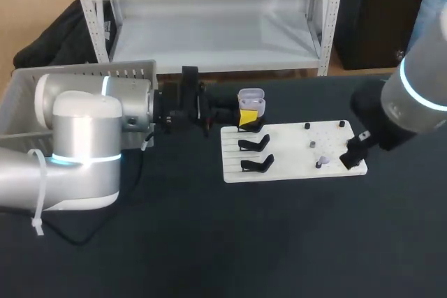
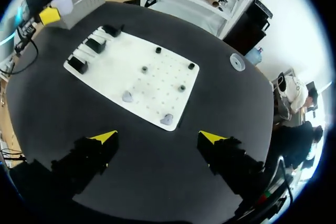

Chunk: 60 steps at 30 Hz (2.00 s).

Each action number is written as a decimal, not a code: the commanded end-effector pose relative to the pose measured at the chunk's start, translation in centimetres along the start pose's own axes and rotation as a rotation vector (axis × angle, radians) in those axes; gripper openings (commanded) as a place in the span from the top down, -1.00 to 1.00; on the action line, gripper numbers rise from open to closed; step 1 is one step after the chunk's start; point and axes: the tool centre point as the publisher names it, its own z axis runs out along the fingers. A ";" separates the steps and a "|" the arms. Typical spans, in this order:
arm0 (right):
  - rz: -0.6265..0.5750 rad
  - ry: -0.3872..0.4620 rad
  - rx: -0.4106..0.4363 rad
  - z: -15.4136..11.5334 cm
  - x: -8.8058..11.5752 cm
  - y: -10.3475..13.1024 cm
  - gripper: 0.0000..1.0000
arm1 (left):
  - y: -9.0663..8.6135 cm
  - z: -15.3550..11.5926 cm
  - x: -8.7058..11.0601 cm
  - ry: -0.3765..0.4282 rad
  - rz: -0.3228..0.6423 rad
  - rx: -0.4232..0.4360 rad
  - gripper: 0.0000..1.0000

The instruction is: Pick up each earbud case from the left stands, insert the matching earbuds, close the lid, and place the case in the box.

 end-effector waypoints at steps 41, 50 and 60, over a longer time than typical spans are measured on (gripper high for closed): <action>0.114 0.192 0.440 3.7 -0.5 0.4 0.08 | -0.1 0.0 0.1 -0.003 0.001 -0.003 1.00; 0.111 0.205 0.442 4.2 -0.6 -0.3 0.11 | -0.1 0.0 0.1 -0.003 0.001 -0.003 1.00; 0.136 0.214 0.438 4.8 -0.4 -0.6 0.29 | -0.1 0.0 0.1 -0.003 0.001 -0.003 1.00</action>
